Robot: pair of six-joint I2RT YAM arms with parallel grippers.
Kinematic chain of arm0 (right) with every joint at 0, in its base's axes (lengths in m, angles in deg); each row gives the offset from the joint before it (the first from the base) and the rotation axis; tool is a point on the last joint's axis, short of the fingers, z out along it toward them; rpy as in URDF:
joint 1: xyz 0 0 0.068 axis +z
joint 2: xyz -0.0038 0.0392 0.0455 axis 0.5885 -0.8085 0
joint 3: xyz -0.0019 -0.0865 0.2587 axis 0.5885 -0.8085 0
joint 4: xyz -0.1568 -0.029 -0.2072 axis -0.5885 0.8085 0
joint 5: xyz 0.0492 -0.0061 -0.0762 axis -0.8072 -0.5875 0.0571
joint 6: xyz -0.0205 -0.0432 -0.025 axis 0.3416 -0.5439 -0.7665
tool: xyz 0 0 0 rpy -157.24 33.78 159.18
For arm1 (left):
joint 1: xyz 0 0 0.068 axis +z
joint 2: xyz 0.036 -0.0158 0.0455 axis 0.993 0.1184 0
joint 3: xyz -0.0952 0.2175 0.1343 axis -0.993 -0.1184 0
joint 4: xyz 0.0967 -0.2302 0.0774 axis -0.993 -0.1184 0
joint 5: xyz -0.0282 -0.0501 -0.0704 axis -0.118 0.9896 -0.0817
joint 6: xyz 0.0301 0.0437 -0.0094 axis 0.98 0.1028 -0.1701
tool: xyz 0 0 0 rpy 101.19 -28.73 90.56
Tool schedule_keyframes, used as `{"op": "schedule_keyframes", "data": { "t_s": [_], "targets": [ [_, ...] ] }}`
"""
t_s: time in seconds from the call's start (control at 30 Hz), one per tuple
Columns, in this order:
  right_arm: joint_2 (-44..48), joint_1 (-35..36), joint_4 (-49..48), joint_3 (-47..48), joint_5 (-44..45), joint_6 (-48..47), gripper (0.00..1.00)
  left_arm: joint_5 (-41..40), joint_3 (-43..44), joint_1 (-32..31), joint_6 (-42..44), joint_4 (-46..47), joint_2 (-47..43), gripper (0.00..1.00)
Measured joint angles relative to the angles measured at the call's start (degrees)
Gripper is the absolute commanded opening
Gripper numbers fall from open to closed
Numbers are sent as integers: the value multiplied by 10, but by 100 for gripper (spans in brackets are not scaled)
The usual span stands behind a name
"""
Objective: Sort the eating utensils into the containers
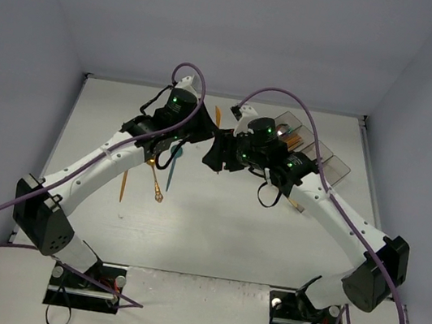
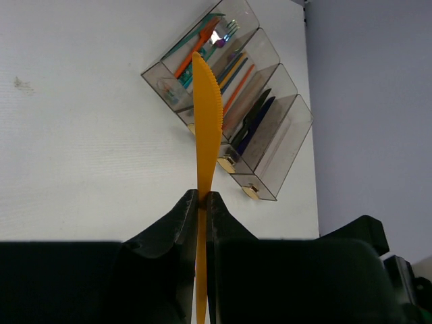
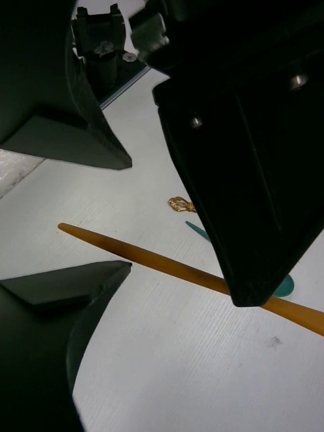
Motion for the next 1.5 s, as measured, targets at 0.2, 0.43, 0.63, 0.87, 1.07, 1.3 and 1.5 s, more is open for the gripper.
{"op": "schedule_keyframes", "data": {
  "t_s": [0.2,0.43,0.63,0.87,1.07,1.3,1.5],
  "targets": [
    [-4,2,-1,0,24,3,9,0,-15,-8,-9,17,-26,0],
    [-1,5,0,-3,68,12,0,-4,-36,-11,-10,41,-46,24],
    [18,4,-2,-30,108,28,0,-9,-69,-14,1,44,-59,66],
    [49,-55,-8,-89,167,77,0,-93,-108,-14,67,-11,-119,91],
    [53,-178,-7,-134,222,111,0,-190,-157,13,150,-78,-220,95],
    [-2,-283,-6,-137,250,133,0,-248,-249,110,243,-156,-355,96],
    [-92,-306,-8,-126,273,151,0,-275,-302,124,295,-184,-428,96]
  ]
}}
